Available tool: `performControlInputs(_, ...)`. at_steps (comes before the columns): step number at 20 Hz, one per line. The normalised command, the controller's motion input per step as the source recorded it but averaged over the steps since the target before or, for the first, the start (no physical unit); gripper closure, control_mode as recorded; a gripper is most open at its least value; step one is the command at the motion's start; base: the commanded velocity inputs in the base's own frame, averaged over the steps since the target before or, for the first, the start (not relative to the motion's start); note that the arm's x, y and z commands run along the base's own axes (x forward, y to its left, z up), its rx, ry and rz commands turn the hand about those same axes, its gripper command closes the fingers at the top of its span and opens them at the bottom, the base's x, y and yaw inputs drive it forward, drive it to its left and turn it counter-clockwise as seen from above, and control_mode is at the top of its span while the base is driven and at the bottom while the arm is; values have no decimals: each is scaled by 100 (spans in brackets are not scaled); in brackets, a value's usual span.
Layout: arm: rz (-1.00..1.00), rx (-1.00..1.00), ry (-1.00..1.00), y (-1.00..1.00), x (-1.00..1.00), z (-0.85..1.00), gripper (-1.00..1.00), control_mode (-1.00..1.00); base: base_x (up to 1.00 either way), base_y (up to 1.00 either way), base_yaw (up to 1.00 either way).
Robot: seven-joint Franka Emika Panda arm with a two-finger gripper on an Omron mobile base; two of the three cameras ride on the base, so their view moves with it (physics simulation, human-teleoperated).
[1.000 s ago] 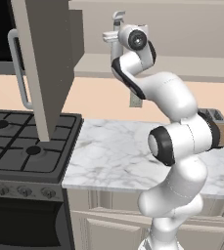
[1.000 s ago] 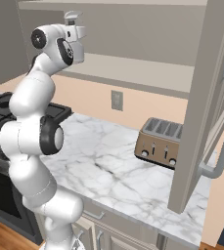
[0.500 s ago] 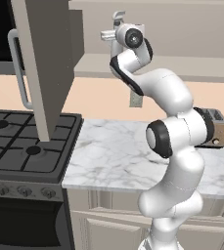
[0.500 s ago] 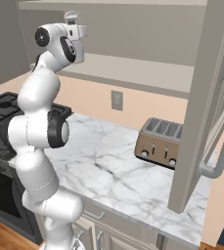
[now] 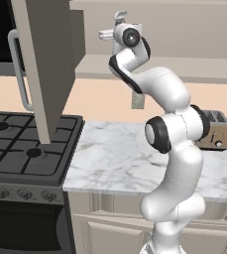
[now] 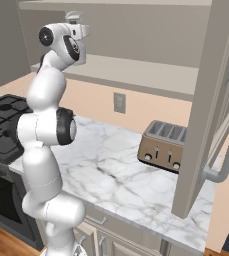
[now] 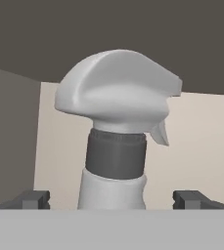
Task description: Move the cutting board and knife to the sink. Then move spray from the cabinet to the counter.
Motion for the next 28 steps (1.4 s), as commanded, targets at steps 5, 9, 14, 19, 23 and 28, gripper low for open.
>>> performControlInputs(5,0,1,0,3,18,-3,100,-100,0,0,0)
performControlInputs(9,0,3,0,0,1,0,100,-100,0,0,0)
performControlInputs(14,0,1,-1,-1,-41,0,100,-100,0,0,0)
performControlInputs(19,0,0,-6,-6,-96,0,100,-100,0,0,0)
performControlInputs(23,0,0,-11,0,-100,1,100,-100,0,0,0)
performControlInputs(28,0,0,-7,-4,-100,0,100,-100,0,0,0)
